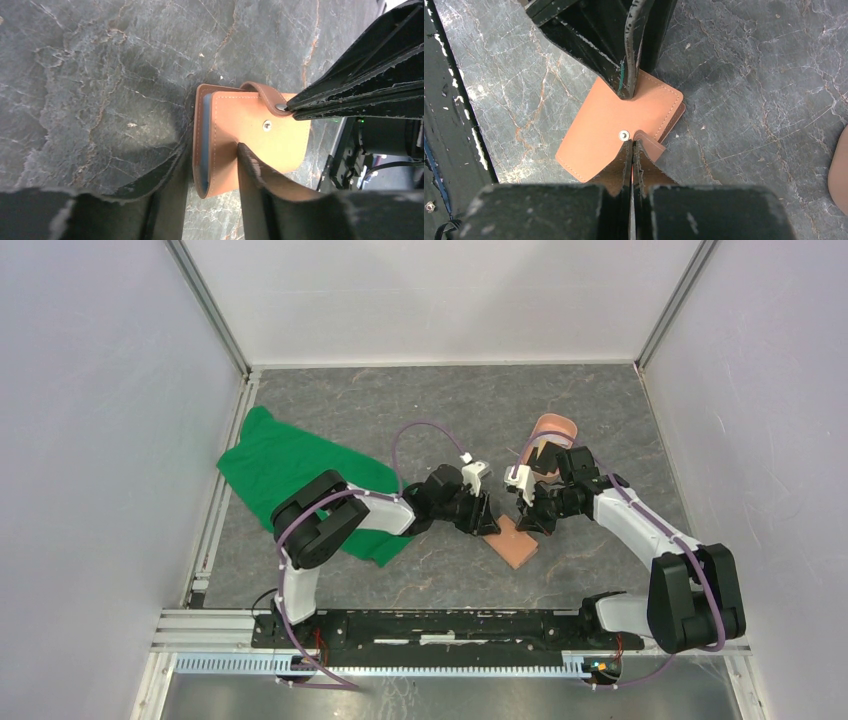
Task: Put the credit cards into the card holder
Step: Close the card holder at the center of the board.
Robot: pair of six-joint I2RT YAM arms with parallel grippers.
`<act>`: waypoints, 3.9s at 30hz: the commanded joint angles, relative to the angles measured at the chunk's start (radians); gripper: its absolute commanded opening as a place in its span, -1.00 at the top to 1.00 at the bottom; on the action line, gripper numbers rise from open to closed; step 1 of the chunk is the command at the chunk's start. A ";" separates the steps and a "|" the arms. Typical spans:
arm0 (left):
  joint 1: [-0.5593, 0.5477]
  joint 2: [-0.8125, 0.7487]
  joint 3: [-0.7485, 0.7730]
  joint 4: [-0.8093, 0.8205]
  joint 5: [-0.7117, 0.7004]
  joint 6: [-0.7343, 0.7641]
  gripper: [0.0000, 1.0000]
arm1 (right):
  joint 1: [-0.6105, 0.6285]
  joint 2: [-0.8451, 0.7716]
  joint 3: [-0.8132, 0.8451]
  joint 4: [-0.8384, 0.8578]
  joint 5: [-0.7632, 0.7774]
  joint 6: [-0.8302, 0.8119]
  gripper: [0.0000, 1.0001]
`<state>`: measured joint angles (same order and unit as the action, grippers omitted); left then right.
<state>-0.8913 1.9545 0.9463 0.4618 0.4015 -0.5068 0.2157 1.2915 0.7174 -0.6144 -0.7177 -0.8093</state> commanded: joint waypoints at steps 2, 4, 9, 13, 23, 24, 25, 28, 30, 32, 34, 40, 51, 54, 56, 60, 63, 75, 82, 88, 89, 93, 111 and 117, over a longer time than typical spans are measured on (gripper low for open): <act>-0.001 0.021 0.024 -0.053 -0.012 -0.035 0.36 | 0.000 0.002 0.001 0.010 -0.032 -0.019 1.00; -0.004 0.015 0.020 -0.066 -0.034 -0.048 0.63 | 0.000 0.004 0.001 0.004 -0.032 -0.025 1.00; -0.030 -0.011 0.035 -0.130 -0.116 -0.068 0.96 | 0.004 0.008 -0.004 -0.019 -0.031 -0.050 1.00; -0.046 -0.023 0.044 -0.172 -0.183 -0.089 0.96 | 0.015 0.006 -0.011 -0.031 -0.031 -0.063 1.00; -0.062 -0.027 0.049 -0.207 -0.253 -0.126 0.97 | 0.049 0.005 -0.021 -0.061 0.005 -0.099 1.00; -0.063 -0.028 0.050 -0.209 -0.254 -0.128 0.96 | 0.050 0.002 -0.023 -0.062 0.008 -0.101 1.00; -0.063 -0.028 0.051 -0.209 -0.256 -0.130 0.97 | 0.051 0.001 -0.027 -0.061 0.011 -0.100 1.00; -0.064 -0.026 0.057 -0.215 -0.258 -0.135 0.96 | 0.063 0.011 -0.036 -0.057 0.009 -0.098 1.00; -0.065 -0.028 0.058 -0.216 -0.261 -0.137 0.96 | 0.072 0.017 -0.041 -0.055 0.009 -0.097 1.00; -0.066 -0.028 0.060 -0.221 -0.267 -0.139 0.96 | 0.081 0.018 -0.041 -0.054 0.014 -0.094 1.00; -0.067 -0.027 0.061 -0.221 -0.267 -0.143 0.97 | 0.085 0.014 -0.040 -0.049 0.017 -0.087 1.00; -0.069 -0.030 0.060 -0.221 -0.266 -0.148 0.96 | 0.100 0.016 -0.041 -0.013 0.033 -0.047 1.00; -0.069 -0.035 0.061 -0.221 -0.263 -0.151 0.96 | 0.139 0.025 -0.056 -0.025 0.064 -0.050 1.00; -0.069 -0.035 0.059 -0.219 -0.261 -0.154 0.96 | 0.147 0.029 -0.056 -0.029 0.092 -0.050 1.00; -0.069 -0.037 0.057 -0.218 -0.261 -0.154 0.96 | 0.147 0.030 -0.056 -0.032 0.105 -0.045 1.00; -0.069 -0.039 0.054 -0.218 -0.262 -0.155 0.97 | 0.149 0.028 -0.063 -0.047 0.142 -0.049 1.00; -0.069 -0.034 0.055 -0.213 -0.260 -0.157 0.96 | 0.149 0.027 -0.071 -0.063 0.162 -0.059 1.00; -0.068 -0.027 0.052 -0.204 -0.253 -0.171 0.97 | 0.175 0.061 -0.099 -0.096 0.216 -0.094 1.00; -0.067 -0.029 0.055 -0.200 -0.247 -0.179 0.96 | 0.187 0.054 -0.132 -0.100 0.267 -0.119 1.00; -0.067 -0.028 0.052 -0.198 -0.245 -0.183 0.96 | 0.188 0.030 -0.164 -0.106 0.303 -0.134 1.00; -0.067 -0.027 0.052 -0.197 -0.244 -0.183 0.96 | 0.187 0.028 -0.169 -0.107 0.307 -0.136 1.00; -0.067 -0.023 0.052 -0.195 -0.243 -0.186 0.96 | 0.186 0.040 -0.177 -0.107 0.314 -0.141 1.00; -0.067 -0.039 0.058 -0.187 -0.228 -0.196 0.96 | 0.186 0.040 -0.162 -0.160 0.293 -0.196 0.69; -0.057 -0.089 0.068 -0.200 -0.233 -0.185 0.67 | 0.180 -0.008 0.050 -0.200 0.189 -0.158 0.00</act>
<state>-0.9550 1.9182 1.0016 0.3038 0.2058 -0.6788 0.4053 1.2789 0.6777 -0.6590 -0.5507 -0.9878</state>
